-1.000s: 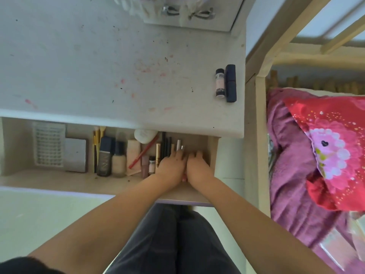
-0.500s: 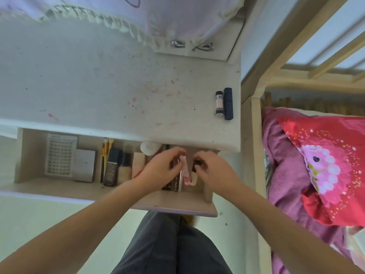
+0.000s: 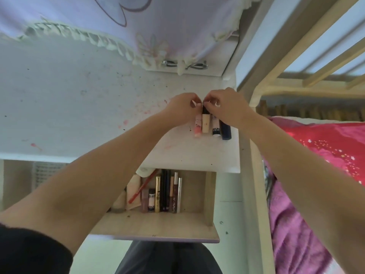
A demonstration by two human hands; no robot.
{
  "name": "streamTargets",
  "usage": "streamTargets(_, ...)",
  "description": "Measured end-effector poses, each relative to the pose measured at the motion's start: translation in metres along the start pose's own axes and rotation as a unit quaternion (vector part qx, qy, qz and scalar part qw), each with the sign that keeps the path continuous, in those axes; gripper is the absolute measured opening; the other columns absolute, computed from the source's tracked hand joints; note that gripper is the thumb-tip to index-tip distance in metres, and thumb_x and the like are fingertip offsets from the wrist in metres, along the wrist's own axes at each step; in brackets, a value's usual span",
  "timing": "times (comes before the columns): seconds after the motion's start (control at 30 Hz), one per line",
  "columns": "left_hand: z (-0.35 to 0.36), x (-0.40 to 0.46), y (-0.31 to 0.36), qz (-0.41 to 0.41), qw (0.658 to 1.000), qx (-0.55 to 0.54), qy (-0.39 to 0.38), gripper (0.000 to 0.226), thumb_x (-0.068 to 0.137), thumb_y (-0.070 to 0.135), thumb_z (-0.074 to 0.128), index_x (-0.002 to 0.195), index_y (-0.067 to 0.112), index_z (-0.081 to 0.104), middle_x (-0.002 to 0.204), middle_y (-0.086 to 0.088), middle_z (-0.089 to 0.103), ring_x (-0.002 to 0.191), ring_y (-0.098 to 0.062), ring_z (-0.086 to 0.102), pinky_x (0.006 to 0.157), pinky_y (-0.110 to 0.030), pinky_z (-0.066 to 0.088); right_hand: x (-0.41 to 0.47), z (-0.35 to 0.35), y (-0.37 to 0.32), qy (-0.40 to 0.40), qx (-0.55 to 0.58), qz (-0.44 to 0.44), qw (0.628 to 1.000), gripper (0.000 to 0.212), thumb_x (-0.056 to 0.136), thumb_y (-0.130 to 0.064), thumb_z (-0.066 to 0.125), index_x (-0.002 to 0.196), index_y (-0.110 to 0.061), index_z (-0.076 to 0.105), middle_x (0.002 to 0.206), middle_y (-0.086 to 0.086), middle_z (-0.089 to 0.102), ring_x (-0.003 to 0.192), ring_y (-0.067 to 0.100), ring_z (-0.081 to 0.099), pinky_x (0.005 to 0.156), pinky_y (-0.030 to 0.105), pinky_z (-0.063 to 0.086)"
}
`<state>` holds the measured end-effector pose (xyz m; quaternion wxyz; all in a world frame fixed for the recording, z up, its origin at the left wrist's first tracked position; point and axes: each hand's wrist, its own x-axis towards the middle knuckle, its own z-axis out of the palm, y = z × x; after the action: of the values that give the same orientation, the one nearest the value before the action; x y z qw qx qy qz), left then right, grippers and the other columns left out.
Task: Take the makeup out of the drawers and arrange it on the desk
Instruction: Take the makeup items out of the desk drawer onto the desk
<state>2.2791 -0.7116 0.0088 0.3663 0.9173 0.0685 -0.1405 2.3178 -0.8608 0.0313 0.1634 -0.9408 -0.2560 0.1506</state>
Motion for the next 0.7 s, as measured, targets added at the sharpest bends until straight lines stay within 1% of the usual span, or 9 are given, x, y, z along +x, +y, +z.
streamTargets(0.13,0.009,0.003,-0.002,-0.009,1.0,-0.008,0.017,0.023,0.094,0.027,0.049,0.111,0.017,0.061,0.093,0.002,0.057,0.085,-0.014,0.05,0.072,-0.023,0.035,0.001,0.011,0.009,0.021,-0.023,0.002,1.0,0.023,0.094,-0.033,0.048,0.104,-0.022,0.066,0.098,0.001,0.062,0.101,0.024,0.05,0.089,0.041,0.04)
streamTargets(0.27,0.01,-0.004,0.001,0.012,1.0,0.008,0.013,0.028,0.095,0.031,0.049,0.118,0.017,0.056,0.091,0.003,0.057,0.083,-0.016,0.053,0.073,-0.027,0.042,-0.003,0.024,0.018,0.056,0.008,0.017,0.998,0.022,0.093,-0.03,0.051,0.105,-0.019,0.066,0.097,0.003,0.06,0.1,0.025,0.049,0.087,0.036,0.039)
streamTargets(0.37,0.007,-0.015,0.001,0.021,1.0,0.008,0.01,0.03,0.096,0.03,0.048,0.122,0.016,0.053,0.089,0.002,0.056,0.081,-0.017,0.055,0.074,-0.029,0.045,-0.015,0.022,0.012,0.134,0.044,0.0,0.99,0.02,0.093,-0.026,0.052,0.106,-0.016,0.065,0.097,-0.001,0.062,0.099,0.023,0.051,0.083,0.023,0.034)
streamTargets(0.43,0.005,-0.037,-0.003,0.042,0.999,-0.003,0.032,0.024,0.096,0.026,0.048,0.116,0.015,0.056,0.088,0.002,0.058,0.078,-0.016,0.056,0.073,-0.027,0.047,-0.037,0.017,-0.006,0.159,0.084,-0.026,0.983,0.02,0.094,-0.021,0.051,0.106,-0.013,0.065,0.095,-0.005,0.059,0.091,0.014,0.05,0.078,0.015,0.031)
streamTargets(0.5,0.008,-0.073,-0.014,0.071,0.996,-0.02,0.054,0.018,0.096,0.021,0.047,0.107,0.013,0.059,0.085,0.004,0.059,0.074,-0.012,0.056,0.07,-0.022,0.047,-0.075,0.026,-0.027,0.126,0.137,-0.064,0.98,0.019,0.095,-0.016,0.051,0.107,-0.011,0.064,0.092,-0.007,0.058,0.079,0.004,0.049,0.074,0.01,0.037)
streamTargets(0.53,0.013,-0.097,-0.023,0.074,0.996,-0.033,0.046,0.015,0.096,0.019,0.047,0.103,0.014,0.06,0.083,0.006,0.059,0.072,-0.007,0.055,0.068,-0.018,0.045,-0.097,0.038,-0.037,0.089,0.162,-0.076,0.98,0.018,0.095,-0.015,0.051,0.107,-0.011,0.064,0.092,-0.007,0.06,0.074,0.0,0.05,0.073,0.01,0.041)
streamTargets(0.57,0.022,-0.121,-0.034,0.067,0.997,-0.038,0.023,0.014,0.096,0.019,0.048,0.1,0.016,0.06,0.081,0.009,0.058,0.07,-0.003,0.053,0.067,-0.015,0.043,-0.118,0.057,-0.044,0.045,0.177,-0.077,0.98,0.018,0.095,-0.015,0.051,0.107,-0.011,0.064,0.092,-0.004,0.062,0.074,0.001,0.052,0.075,0.013,0.045)
streamTargets(0.63,0.047,-0.164,-0.061,0.045,0.998,0.002,-0.046,0.014,0.095,0.022,0.047,0.099,0.02,0.06,0.084,0.01,0.061,0.074,-0.003,0.055,0.069,-0.017,0.044,-0.149,0.102,-0.048,-0.047,0.173,-0.051,0.983,0.021,0.096,-0.016,0.048,0.109,-0.011,0.064,0.099,0.004,0.066,0.084,0.015,0.06,0.081,0.028,0.05)
streamTargets(0.7,0.076,-0.184,-0.088,0.029,0.995,0.05,-0.08,0.02,0.096,0.022,0.046,0.107,0.019,0.063,0.098,0.002,0.066,0.089,-0.012,0.06,0.078,-0.023,0.047,-0.162,0.143,-0.044,-0.127,0.15,0.013,0.98,0.029,0.098,-0.018,0.043,0.122,-0.014,0.057,0.113,0.009,0.063,0.101,0.023,0.059,0.088,0.035,0.048)
